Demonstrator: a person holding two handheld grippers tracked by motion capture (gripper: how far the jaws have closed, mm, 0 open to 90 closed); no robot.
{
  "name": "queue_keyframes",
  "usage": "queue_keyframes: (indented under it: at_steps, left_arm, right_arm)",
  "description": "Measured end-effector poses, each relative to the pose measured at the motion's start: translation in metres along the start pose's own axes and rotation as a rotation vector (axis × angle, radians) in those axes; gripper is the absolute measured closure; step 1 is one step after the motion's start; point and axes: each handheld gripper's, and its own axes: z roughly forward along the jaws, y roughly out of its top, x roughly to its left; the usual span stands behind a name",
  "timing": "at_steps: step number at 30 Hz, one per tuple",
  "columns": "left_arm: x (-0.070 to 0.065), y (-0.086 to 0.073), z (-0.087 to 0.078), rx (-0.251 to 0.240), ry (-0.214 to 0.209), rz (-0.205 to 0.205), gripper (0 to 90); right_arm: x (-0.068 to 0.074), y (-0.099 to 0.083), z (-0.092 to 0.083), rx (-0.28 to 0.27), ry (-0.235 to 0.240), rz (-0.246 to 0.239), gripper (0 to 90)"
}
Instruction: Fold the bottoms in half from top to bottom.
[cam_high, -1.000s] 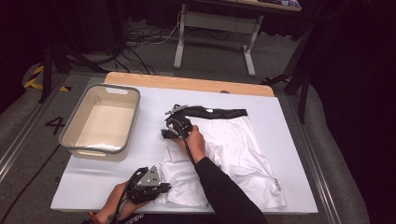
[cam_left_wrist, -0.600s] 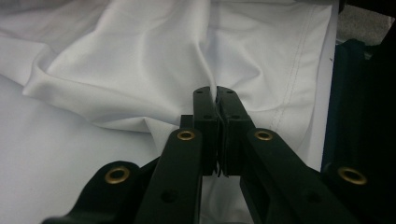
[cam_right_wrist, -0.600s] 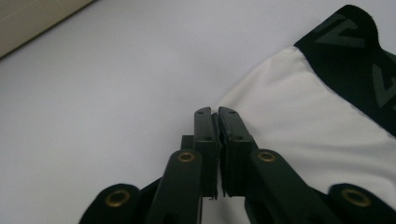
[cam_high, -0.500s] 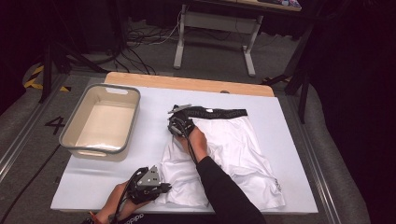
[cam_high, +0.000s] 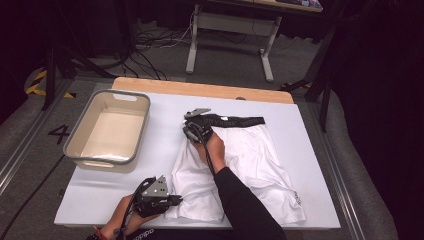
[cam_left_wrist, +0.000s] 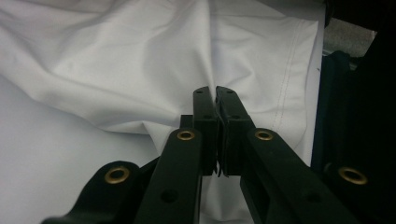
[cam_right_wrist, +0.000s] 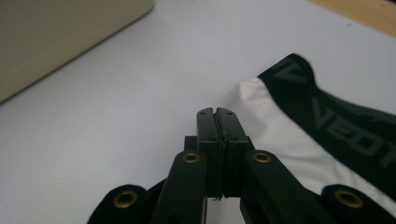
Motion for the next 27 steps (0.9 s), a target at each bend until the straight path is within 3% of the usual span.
queue_keyframes:
  at_steps: [4,7,15,20,21,23,27]
  left_arm:
    - [0.001,0.003,-0.014,-0.055,0.017,-0.005,87.7]
    - [0.001,0.011,-0.018,-0.113,-0.01,-0.02,87.7]
    - [-0.018,0.056,-0.016,-0.194,-0.087,0.09,87.7]
    - [-0.029,0.086,0.001,-0.201,-0.142,0.155,87.7]
    - [-0.029,0.086,0.001,-0.201,-0.142,0.155,87.7]
    - [-0.036,0.103,0.016,-0.199,-0.166,0.193,87.7]
    - [-0.038,0.121,0.035,-0.19,-0.195,0.217,87.7]
  right_arm:
    - [-0.006,0.007,-0.017,-0.056,0.005,0.008,89.8]
    - [-0.012,0.012,-0.033,-0.096,0.011,0.02,89.8]
    - [-0.039,0.016,-0.085,-0.185,0.016,0.047,89.8]
    - [-0.066,0.006,-0.115,-0.23,0.012,0.086,89.8]
    - [-0.074,0.003,-0.122,-0.242,0.012,0.102,89.8]
    - [-0.087,-0.005,-0.133,-0.252,0.002,0.121,89.9]
    - [-0.108,-0.019,-0.149,-0.27,-0.018,0.151,89.8]
